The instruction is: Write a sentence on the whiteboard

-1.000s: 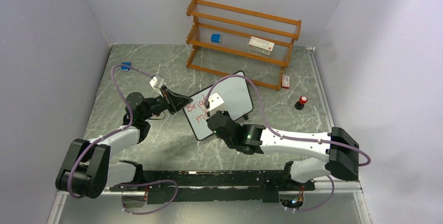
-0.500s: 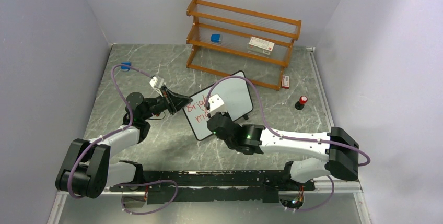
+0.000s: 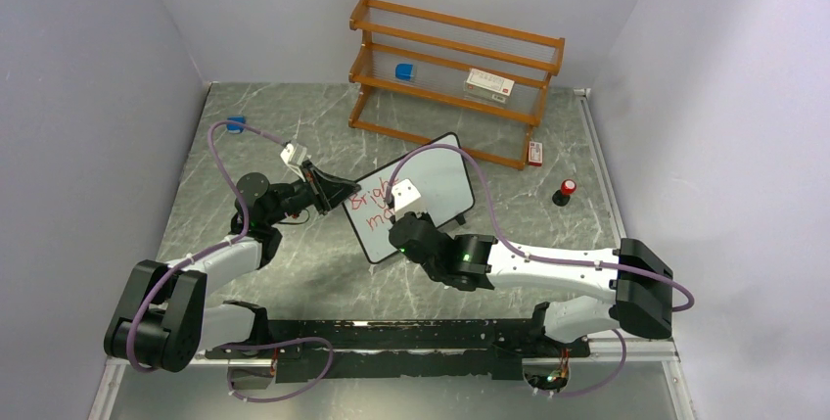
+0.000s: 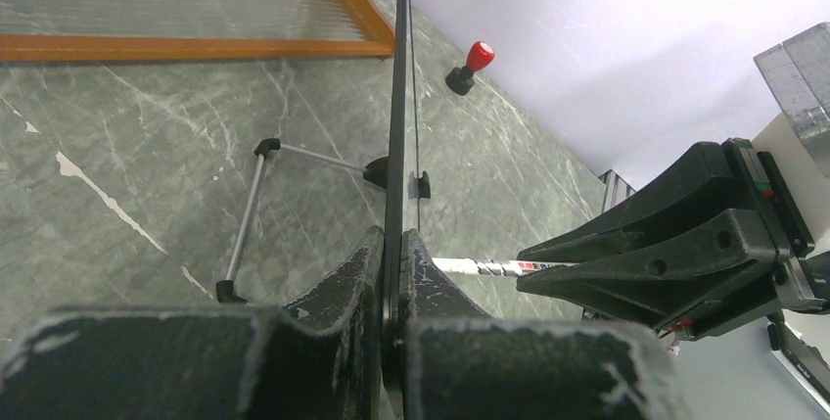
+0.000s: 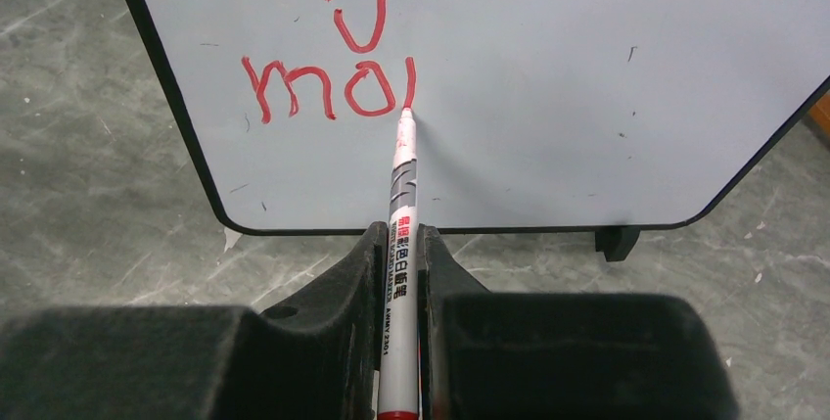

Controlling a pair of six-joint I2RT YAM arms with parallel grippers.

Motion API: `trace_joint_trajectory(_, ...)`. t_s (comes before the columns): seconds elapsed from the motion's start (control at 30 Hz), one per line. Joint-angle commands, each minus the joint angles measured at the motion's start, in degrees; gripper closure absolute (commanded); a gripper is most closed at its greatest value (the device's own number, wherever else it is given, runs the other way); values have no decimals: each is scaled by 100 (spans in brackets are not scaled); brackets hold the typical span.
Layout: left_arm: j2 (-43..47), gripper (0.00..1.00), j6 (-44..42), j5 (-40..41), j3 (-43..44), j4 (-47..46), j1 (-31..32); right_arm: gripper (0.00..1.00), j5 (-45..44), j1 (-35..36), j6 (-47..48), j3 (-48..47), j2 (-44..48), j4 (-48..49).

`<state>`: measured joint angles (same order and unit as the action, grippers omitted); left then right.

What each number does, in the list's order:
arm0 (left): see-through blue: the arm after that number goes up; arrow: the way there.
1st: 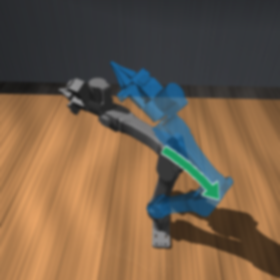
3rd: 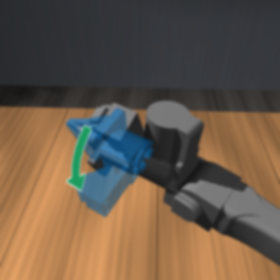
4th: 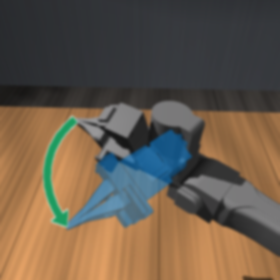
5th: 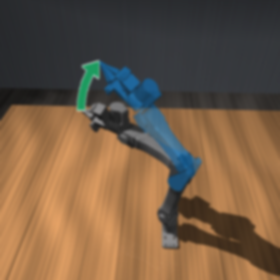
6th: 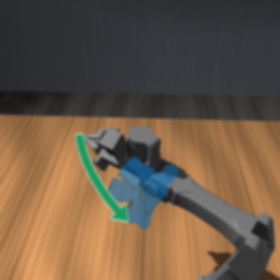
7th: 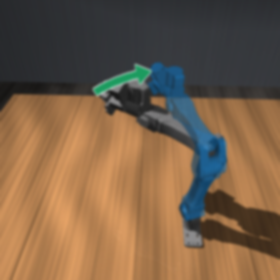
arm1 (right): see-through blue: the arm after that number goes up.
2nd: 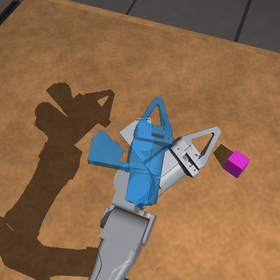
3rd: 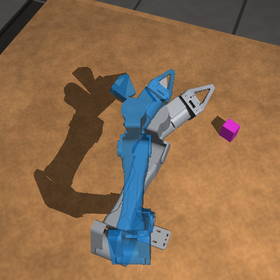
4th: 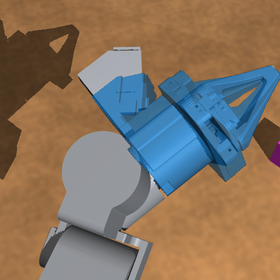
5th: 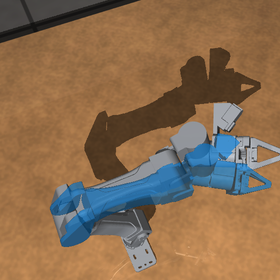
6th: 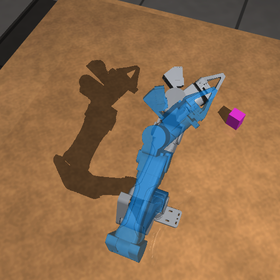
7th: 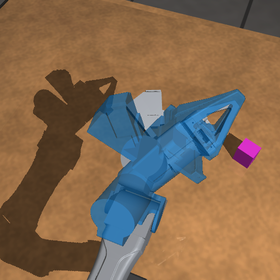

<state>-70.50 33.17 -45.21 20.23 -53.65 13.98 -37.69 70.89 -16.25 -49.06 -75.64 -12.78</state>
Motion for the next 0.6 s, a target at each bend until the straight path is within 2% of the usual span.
trace_joint_trajectory(0.0,34,95,-123,-167,172,-42,56,100,-108,-14,9,54,90,240)
trace_joint_trajectory(0.57,1,95,-113,-194,166,-58,61,100,-408,-147,227,-12,133,658)
